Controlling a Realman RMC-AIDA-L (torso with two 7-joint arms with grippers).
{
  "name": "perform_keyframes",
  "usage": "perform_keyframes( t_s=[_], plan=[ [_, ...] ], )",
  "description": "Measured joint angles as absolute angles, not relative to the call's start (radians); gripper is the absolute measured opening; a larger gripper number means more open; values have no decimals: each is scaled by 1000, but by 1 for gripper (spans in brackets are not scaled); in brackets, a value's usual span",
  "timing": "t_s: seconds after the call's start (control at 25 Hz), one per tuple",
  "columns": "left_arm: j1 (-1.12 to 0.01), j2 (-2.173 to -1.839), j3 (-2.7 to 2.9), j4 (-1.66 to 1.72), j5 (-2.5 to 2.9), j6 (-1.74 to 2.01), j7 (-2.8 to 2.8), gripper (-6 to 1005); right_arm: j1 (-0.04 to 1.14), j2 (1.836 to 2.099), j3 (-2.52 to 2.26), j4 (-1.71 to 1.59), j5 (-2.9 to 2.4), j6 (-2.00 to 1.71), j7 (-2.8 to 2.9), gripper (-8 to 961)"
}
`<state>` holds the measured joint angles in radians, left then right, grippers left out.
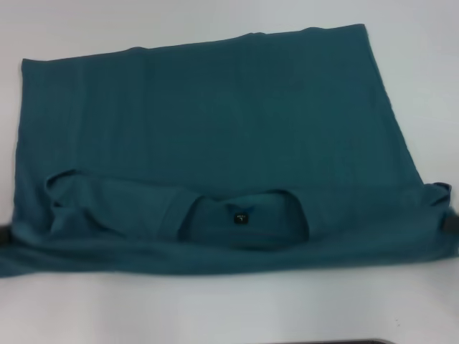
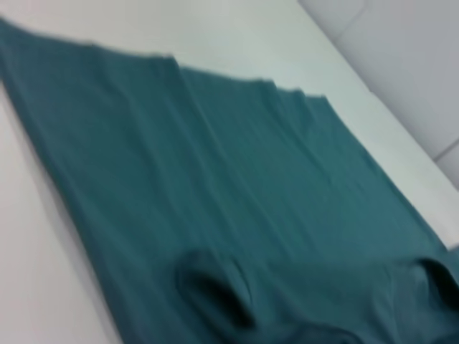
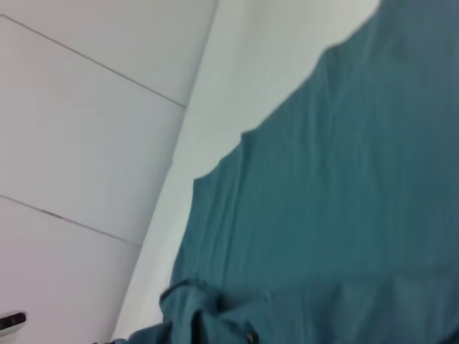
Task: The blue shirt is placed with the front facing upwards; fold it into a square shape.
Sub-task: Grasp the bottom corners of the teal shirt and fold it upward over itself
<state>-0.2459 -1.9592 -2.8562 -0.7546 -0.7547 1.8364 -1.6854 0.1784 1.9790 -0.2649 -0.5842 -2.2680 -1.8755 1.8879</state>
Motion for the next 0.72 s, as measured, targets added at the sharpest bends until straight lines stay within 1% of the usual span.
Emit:
perform_keyframes(
  t_s=[0.2,0.36,0.48,0.72],
  plan=[
    [-324,-1957,-2876,-755,-780,1772,-1749,1,282,1961,-255,-586,-2267,-1854,1955,179],
    [-411,-1957,-2874,-755,-787,1716,-1807,1,376,1957,-258,-584,-2266,-1792,2005,181],
    [-479,-1962,-2873,-755,-787,1684,-1838,1,438,1963,-268,-575,-2269,-1725,2027,183],
    [-593,-1966,-2824,-729,-787,1529,-1889,1,505,1980,-282,-567,-2268,-1592,2044,186]
  ],
)
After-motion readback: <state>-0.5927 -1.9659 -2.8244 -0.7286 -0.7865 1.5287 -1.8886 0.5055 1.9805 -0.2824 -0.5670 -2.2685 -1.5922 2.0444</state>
